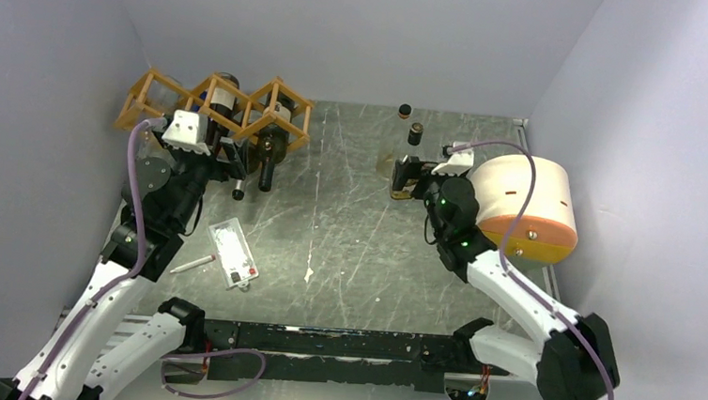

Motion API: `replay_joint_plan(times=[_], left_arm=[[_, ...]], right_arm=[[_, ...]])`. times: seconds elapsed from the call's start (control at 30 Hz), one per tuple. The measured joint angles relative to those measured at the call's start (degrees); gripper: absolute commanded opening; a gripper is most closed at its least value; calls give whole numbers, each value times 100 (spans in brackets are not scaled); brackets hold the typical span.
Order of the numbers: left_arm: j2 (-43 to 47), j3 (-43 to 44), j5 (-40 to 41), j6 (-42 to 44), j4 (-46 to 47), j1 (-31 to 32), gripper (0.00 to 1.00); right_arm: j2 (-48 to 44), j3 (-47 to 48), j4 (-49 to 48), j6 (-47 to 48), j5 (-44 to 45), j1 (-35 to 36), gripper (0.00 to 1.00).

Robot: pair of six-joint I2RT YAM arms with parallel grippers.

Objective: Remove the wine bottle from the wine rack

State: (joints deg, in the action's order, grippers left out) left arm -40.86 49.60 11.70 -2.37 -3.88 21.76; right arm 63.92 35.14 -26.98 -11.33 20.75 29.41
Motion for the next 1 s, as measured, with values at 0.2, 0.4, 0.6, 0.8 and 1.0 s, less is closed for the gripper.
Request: replay_joint_plan(times=[0.2,0.4,0.6,0.8,1.0], left_arm=[[-289,-39,59,-9,22,-11,99],[-850,-39,52,-20,20,-17,99],[-1873,184,87,-184,-225,-20,99],[-2686,476,-92,-691,-629,-20,94],[-3587,824,-507,-1163,-988,-39,80]], right_arm=[[-933,184,1808,-328,-743,0,100],[-1661,216,3029,-463,-1290,0,100],[-2302,216,3641,-560,-1471,0,100],[-2758,181,3899,-662,-1558,0,100],[-2994,31,3985,-743,-1692,0,100]])
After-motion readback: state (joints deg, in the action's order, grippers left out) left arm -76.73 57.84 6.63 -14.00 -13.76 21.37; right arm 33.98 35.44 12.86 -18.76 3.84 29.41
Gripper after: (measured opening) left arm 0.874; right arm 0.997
